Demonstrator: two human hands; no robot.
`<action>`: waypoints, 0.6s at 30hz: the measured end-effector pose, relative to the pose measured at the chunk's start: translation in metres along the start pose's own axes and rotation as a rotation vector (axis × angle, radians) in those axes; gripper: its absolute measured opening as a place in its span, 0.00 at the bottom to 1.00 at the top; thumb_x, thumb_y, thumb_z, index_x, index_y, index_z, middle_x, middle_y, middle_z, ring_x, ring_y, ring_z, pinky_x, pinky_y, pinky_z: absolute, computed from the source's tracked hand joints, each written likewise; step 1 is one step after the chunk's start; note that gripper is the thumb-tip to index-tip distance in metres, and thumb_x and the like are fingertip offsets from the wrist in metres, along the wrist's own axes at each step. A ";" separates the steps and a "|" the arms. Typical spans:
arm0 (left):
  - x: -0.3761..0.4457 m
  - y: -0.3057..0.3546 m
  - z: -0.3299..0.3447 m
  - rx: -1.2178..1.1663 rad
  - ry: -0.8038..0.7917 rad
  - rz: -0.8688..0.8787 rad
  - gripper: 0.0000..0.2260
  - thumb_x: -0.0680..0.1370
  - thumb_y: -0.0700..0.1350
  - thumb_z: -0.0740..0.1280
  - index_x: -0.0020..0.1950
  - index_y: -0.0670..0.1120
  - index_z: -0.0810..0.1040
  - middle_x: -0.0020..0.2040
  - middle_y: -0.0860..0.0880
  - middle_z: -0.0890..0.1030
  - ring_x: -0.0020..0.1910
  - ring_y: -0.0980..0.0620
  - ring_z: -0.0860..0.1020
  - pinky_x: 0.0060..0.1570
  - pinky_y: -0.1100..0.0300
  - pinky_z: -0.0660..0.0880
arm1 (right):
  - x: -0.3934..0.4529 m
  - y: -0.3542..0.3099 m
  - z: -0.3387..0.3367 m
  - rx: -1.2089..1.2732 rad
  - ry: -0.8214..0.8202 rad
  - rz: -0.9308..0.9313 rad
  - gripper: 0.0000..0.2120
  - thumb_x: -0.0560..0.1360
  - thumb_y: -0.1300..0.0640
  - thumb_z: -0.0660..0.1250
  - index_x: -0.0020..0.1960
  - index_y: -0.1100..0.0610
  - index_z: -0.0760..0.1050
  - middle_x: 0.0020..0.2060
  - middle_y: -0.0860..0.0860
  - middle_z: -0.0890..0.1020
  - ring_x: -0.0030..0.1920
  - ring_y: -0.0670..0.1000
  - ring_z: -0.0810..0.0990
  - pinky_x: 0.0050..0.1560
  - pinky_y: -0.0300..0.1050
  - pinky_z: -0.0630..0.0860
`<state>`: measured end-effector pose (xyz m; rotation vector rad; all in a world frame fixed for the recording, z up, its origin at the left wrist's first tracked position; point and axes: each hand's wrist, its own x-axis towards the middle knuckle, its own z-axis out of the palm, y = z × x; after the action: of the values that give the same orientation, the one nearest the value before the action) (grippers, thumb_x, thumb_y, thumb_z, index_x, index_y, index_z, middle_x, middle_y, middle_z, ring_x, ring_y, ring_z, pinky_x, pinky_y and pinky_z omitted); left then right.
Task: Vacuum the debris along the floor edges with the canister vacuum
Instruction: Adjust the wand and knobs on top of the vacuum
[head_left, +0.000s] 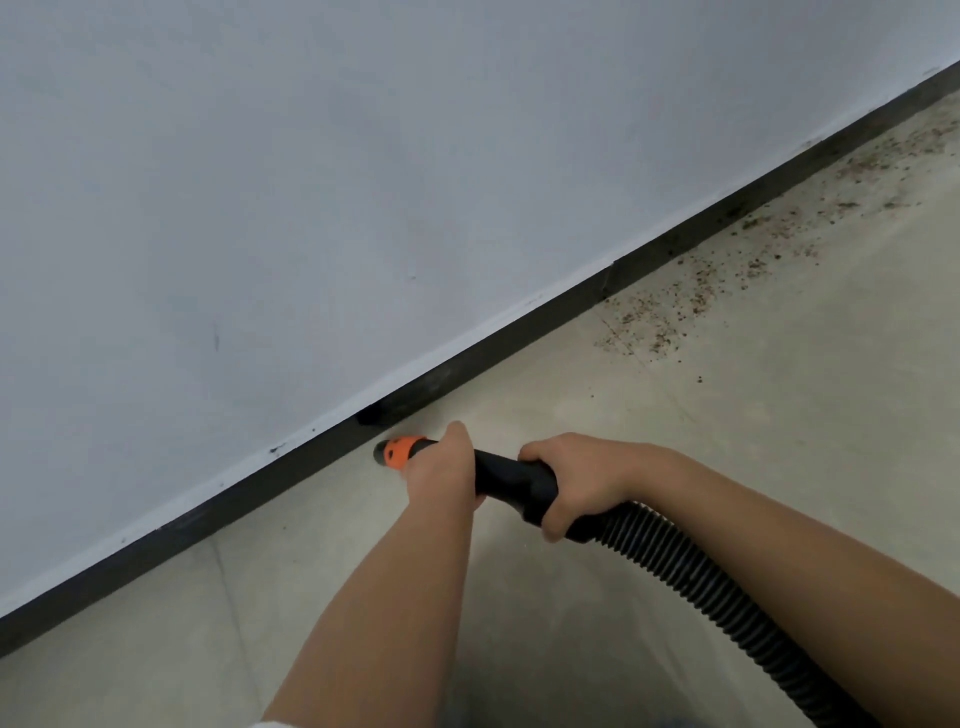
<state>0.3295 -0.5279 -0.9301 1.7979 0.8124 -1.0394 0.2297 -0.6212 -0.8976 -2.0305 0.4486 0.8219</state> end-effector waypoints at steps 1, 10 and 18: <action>0.000 -0.001 -0.005 -0.019 0.013 -0.011 0.19 0.74 0.45 0.65 0.62 0.42 0.64 0.46 0.43 0.71 0.41 0.45 0.72 0.41 0.53 0.72 | 0.001 -0.003 0.000 -0.024 -0.021 -0.004 0.17 0.64 0.59 0.74 0.49 0.55 0.72 0.40 0.49 0.78 0.39 0.49 0.79 0.39 0.43 0.77; -0.016 -0.005 -0.019 -0.204 0.047 -0.114 0.09 0.77 0.46 0.62 0.55 0.45 0.67 0.54 0.43 0.73 0.55 0.41 0.74 0.48 0.52 0.73 | -0.002 -0.023 -0.013 -0.163 -0.139 -0.003 0.15 0.62 0.58 0.74 0.45 0.52 0.72 0.43 0.53 0.81 0.41 0.54 0.82 0.39 0.47 0.79; 0.009 -0.007 -0.087 -0.253 0.167 -0.136 0.08 0.79 0.46 0.59 0.54 0.45 0.64 0.45 0.42 0.70 0.59 0.42 0.72 0.57 0.52 0.73 | 0.031 -0.075 0.021 -0.288 -0.224 -0.133 0.16 0.64 0.57 0.73 0.47 0.52 0.70 0.38 0.48 0.76 0.35 0.48 0.78 0.33 0.41 0.75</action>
<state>0.3550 -0.4451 -0.9181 1.6446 1.1291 -0.8358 0.2880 -0.5623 -0.8832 -2.1681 0.0699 1.0657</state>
